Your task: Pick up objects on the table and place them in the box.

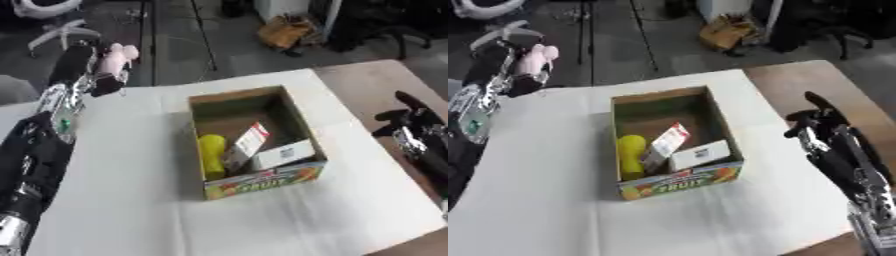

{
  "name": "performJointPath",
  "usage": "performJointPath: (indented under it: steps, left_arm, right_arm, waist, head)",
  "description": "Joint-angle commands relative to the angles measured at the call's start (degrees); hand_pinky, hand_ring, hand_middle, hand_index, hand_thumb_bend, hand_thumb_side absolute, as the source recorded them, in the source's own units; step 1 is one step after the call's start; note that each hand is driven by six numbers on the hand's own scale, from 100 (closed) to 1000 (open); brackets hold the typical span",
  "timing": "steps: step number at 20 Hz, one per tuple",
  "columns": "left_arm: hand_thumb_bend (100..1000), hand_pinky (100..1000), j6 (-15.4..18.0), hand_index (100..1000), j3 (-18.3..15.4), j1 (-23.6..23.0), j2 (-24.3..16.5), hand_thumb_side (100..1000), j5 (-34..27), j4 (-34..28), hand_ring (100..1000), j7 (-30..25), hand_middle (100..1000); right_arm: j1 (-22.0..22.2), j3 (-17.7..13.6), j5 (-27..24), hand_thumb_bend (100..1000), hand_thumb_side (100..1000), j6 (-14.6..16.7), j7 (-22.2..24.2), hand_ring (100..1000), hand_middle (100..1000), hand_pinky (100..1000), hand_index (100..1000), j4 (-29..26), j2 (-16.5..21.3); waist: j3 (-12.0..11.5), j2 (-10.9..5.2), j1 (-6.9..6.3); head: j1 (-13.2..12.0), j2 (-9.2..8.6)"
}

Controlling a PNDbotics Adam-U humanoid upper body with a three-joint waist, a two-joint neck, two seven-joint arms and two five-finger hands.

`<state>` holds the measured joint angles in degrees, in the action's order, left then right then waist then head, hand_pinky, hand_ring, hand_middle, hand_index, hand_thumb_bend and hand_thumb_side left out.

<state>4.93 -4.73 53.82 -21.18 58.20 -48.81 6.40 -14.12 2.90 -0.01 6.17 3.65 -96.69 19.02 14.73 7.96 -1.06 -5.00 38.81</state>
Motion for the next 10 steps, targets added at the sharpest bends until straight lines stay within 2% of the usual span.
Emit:
performJointPath:
  steps: [1, 6, 8, 10]
  left_arm:
    - [100, 355, 2.15, 470, 3.02, 2.63, 1.03, 393, -3.06, -3.55, 352, -2.33, 374]
    - [102, 364, 5.83, 471, 6.90, 3.75, 3.32, 387, -6.29, -5.05, 357, -5.15, 377]
    - [125, 377, 6.76, 475, 7.79, 4.07, 4.01, 384, -6.30, -5.73, 365, -5.89, 391]
    - [133, 386, 8.40, 479, 10.31, 3.96, 5.63, 382, -5.35, -7.15, 369, -7.48, 391]
  right_arm:
    - [-0.77, -0.04, -0.46, 100, 538, 0.20, 0.31, 604, 688, 751, 1000, -0.45, 0.99]
    - [-0.96, 0.16, -0.59, 100, 537, 0.23, 0.61, 604, 688, 751, 1000, -0.42, 0.86]
    - [-1.13, 0.33, -0.62, 100, 535, 0.25, 0.76, 604, 688, 751, 1000, -0.44, 0.81]
    - [-1.24, 0.43, -0.66, 100, 535, 0.23, 0.90, 604, 688, 751, 1000, -0.42, 0.74]
  waist:
    - [0.32, -1.17, 0.28]
    - [0.77, -1.34, 0.27]
    - [1.29, -1.41, 0.13]
    - [1.66, -1.51, 0.00]
  head:
    - [-0.54, 0.04]
    - [-0.78, 0.02]
    - [-1.21, -0.01]
    - [-1.34, -0.05]
